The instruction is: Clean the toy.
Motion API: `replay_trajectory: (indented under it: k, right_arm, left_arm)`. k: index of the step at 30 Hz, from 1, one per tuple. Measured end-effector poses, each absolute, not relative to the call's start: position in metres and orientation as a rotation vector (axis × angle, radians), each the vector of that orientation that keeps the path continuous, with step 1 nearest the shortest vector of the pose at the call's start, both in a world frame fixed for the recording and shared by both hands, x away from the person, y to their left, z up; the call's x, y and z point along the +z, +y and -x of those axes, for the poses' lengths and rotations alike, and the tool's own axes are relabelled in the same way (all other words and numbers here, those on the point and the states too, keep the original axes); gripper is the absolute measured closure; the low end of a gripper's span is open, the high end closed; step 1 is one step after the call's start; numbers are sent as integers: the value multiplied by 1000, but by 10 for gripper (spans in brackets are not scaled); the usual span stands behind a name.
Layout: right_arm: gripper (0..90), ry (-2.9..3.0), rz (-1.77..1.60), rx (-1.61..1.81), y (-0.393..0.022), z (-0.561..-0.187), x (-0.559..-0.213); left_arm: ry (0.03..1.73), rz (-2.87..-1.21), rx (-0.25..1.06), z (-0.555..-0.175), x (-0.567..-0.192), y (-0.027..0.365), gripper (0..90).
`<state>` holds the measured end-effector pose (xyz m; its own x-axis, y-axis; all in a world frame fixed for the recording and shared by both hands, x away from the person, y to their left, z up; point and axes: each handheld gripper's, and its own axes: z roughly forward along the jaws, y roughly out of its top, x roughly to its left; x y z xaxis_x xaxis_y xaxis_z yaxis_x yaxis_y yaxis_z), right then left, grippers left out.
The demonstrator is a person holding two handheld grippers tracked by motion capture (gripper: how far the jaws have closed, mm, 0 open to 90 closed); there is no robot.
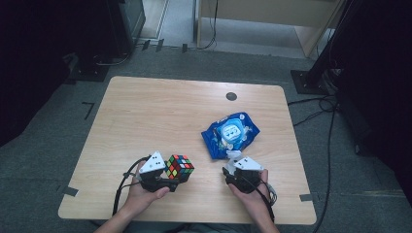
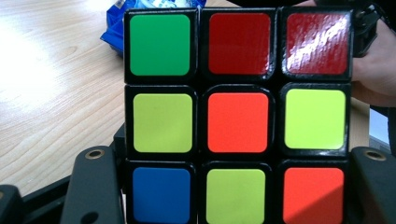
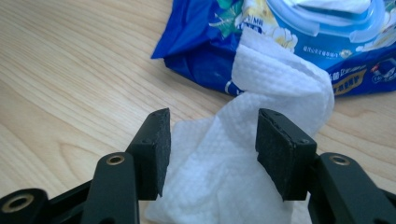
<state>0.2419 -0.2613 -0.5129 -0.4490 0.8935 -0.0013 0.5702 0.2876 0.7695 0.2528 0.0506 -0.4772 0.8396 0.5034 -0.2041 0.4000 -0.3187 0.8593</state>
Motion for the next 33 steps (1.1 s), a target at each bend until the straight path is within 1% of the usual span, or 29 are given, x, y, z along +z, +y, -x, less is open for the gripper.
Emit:
replay_trajectory:
  k: [5, 9, 11, 14, 16, 21, 22, 25, 27, 28, 33]
  right_arm:
    - [519, 2137, -1349, 986, -264, -247, -520]
    - [595, 2120, -1386, 1002, -269, -248, -520]
    - [666, 2110, -1396, 994, -270, -249, -520]
    - [808, 2102, -1415, 998, -273, -249, -519]
    - [857, 2091, -1428, 1023, -276, -249, -518]
    - [876, 2039, -1407, 1131, -274, -242, -505]
    - [879, 2016, -1386, 1211, -269, -235, -494]
    - [882, 1993, -1324, 1350, -258, -224, -477]
    - [882, 1989, -1301, 1400, -254, -220, -471]
    - [882, 1988, -1275, 1520, -243, -212, -461]
    - [883, 2002, -1165, 1658, -224, -197, -446]
  left_arm:
    - [664, -1953, 122, -252, -477, 51, 339]
    - [662, -1952, 124, -252, -477, 51, 339]
    - [661, -1953, 123, -252, -478, 51, 339]
    - [656, -1959, 130, -251, -478, 49, 339]
    - [653, -1960, 134, -250, -478, 49, 339]
    - [643, -1971, 137, -249, -480, 46, 339]
    - [635, -1978, 139, -248, -481, 42, 340]
    - [612, -1992, 161, -244, -481, 37, 339]
    - [605, -1995, 159, -243, -481, 35, 339]
    - [595, -2004, 160, -242, -482, 33, 340]
    - [563, -2046, 174, -237, -487, 22, 339]
